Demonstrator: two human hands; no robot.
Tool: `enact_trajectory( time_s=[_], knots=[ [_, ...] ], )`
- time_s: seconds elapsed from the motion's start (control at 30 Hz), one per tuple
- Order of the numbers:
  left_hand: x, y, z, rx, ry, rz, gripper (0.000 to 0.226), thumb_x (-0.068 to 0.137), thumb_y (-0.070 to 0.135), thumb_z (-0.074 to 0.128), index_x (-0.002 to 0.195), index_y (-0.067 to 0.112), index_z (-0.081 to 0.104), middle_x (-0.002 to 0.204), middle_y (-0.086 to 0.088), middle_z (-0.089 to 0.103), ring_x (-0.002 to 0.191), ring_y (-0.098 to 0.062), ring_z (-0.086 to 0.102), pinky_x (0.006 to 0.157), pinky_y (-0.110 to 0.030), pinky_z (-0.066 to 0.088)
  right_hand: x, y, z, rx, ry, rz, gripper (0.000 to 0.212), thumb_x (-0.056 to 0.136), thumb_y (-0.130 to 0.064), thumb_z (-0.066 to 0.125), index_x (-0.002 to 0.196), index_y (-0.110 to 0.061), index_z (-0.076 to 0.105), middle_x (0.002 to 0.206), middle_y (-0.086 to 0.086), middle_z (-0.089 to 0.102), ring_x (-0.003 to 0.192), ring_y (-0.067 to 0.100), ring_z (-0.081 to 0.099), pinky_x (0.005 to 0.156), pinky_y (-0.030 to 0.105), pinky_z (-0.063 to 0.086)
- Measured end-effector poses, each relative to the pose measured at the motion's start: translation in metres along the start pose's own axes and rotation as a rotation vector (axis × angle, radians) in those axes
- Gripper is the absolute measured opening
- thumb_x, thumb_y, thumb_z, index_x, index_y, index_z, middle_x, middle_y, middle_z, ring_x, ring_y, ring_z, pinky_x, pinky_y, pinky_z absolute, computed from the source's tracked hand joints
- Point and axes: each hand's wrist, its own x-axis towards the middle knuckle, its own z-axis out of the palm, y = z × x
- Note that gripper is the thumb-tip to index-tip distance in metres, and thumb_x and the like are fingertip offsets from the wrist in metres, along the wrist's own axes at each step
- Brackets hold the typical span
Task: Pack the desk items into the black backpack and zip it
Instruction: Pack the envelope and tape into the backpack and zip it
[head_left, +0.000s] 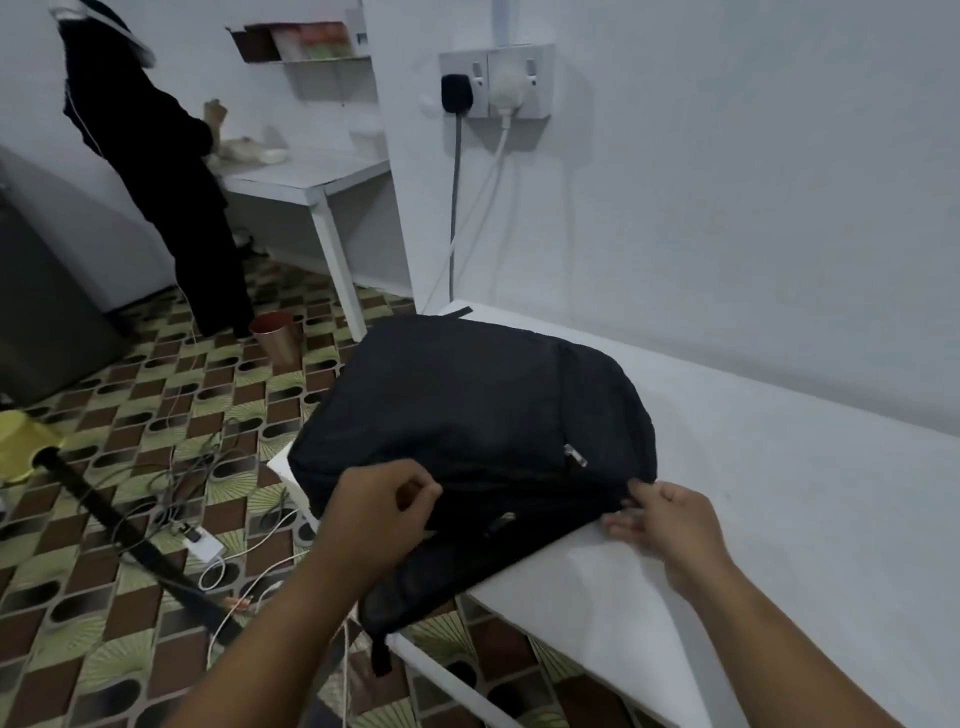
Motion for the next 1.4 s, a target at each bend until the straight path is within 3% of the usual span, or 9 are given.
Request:
enact_trajectory(
  time_s=[0.13, 0.3, 0.4, 0.53, 0.73, 0.83, 1.03, 1.17, 1.4],
  knots=[
    [0.039, -0.030, -0.035, 0.086, 0.204, 0.018, 0.007, 0.085, 0.019, 0.078, 0.091, 0.018, 0.074, 0.080, 0.013, 0.069, 0.082, -0.015, 0.063, 0.077, -0.029, 0.048, 0.036, -0.021, -0.004, 0.331, 0.095, 0.048, 0.012, 0.099, -0.003, 0.057, 0.102, 0.009, 0.056, 0.109, 0.030, 0.063, 0.075, 0.036, 0.069, 0.056, 0.032, 0.062],
    [0.109, -0.068, -0.037, 0.085, 0.083, 0.056, 0.023, 0.086, 0.026, 0.077, 0.106, 0.017, 0.072, 0.106, 0.002, 0.071, 0.104, -0.019, 0.062, 0.091, -0.029, 0.044, 0.026, -0.030, 0.018, 0.275, 0.122, -0.153, 0.013, 0.097, -0.020, 0.066, 0.106, -0.012, 0.062, 0.121, 0.012, 0.066, 0.100, 0.026, 0.068, 0.088, 0.037, 0.056],
    [0.154, -0.083, -0.024, 0.077, -0.026, 0.095, 0.025, 0.085, 0.038, 0.074, 0.106, 0.026, 0.071, 0.105, 0.005, 0.068, 0.103, -0.018, 0.061, 0.092, -0.033, 0.049, -0.001, -0.011, 0.055, 0.103, 0.186, -0.293, 0.052, 0.089, -0.027, 0.075, 0.132, -0.022, 0.048, 0.131, -0.007, 0.059, 0.113, 0.006, 0.062, 0.096, 0.029, 0.049],
    [0.202, -0.091, -0.010, 0.080, -0.138, 0.177, 0.029, 0.084, 0.053, 0.066, 0.104, 0.033, 0.069, 0.107, 0.008, 0.064, 0.107, -0.017, 0.058, 0.094, -0.038, 0.049, -0.026, 0.017, 0.106, -0.080, 0.346, -0.310, 0.083, 0.082, -0.035, 0.080, 0.147, -0.033, 0.029, 0.144, -0.011, 0.047, 0.130, 0.009, 0.050, 0.112, 0.039, 0.041],
    [0.266, -0.088, 0.001, 0.207, -0.308, 0.207, 0.082, 0.063, 0.092, 0.044, 0.127, 0.042, 0.054, 0.142, 0.000, 0.048, 0.136, -0.027, 0.041, 0.109, -0.055, 0.038, -0.062, 0.012, 0.160, 0.152, 0.489, -0.097, 0.091, 0.083, -0.030, 0.080, 0.151, -0.030, 0.020, 0.125, -0.010, 0.045, 0.106, 0.015, 0.053, 0.090, 0.031, 0.042],
    [0.294, -0.083, -0.002, 0.092, -0.573, 0.086, 0.111, 0.056, 0.093, 0.062, 0.148, 0.037, 0.038, 0.154, 0.004, 0.043, 0.137, -0.024, 0.045, 0.110, -0.046, 0.040, -0.066, 0.013, 0.168, 0.275, 0.556, 0.012, 0.106, 0.077, -0.039, 0.084, 0.155, -0.027, 0.013, 0.138, -0.002, 0.044, 0.114, 0.024, 0.053, 0.091, 0.034, 0.042],
    [0.302, -0.065, -0.004, 0.063, -0.848, 0.107, 0.077, 0.059, 0.089, 0.067, 0.112, 0.033, 0.066, 0.111, 0.011, 0.068, 0.095, -0.008, 0.065, 0.084, -0.029, 0.050, -0.053, -0.006, 0.155, 0.290, 0.448, 0.081, 0.098, 0.055, -0.070, 0.085, 0.131, -0.017, 0.054, 0.114, -0.002, 0.073, 0.097, 0.021, 0.073, 0.085, 0.040, 0.060],
    [0.283, -0.052, 0.003, -0.053, -1.039, 0.049, 0.086, 0.059, 0.098, 0.052, 0.098, 0.026, 0.080, 0.099, 0.011, 0.077, 0.092, -0.010, 0.073, 0.089, -0.032, 0.055, -0.051, -0.025, 0.124, 0.214, 0.405, 0.019, 0.068, 0.066, -0.054, 0.086, 0.120, -0.017, 0.068, 0.103, -0.002, 0.077, 0.092, 0.021, 0.075, 0.086, 0.041, 0.060],
    [0.240, -0.044, 0.038, -0.408, -1.009, -0.182, 0.107, 0.053, 0.090, 0.070, 0.130, 0.018, 0.052, 0.126, 0.005, 0.063, 0.109, -0.019, 0.066, 0.097, -0.040, 0.053, -0.056, -0.028, 0.078, 0.184, 0.389, 0.087, 0.086, 0.051, -0.065, 0.090, 0.115, -0.012, 0.071, 0.103, 0.001, 0.078, 0.093, 0.023, 0.075, 0.090, 0.041, 0.058]
  ],
)
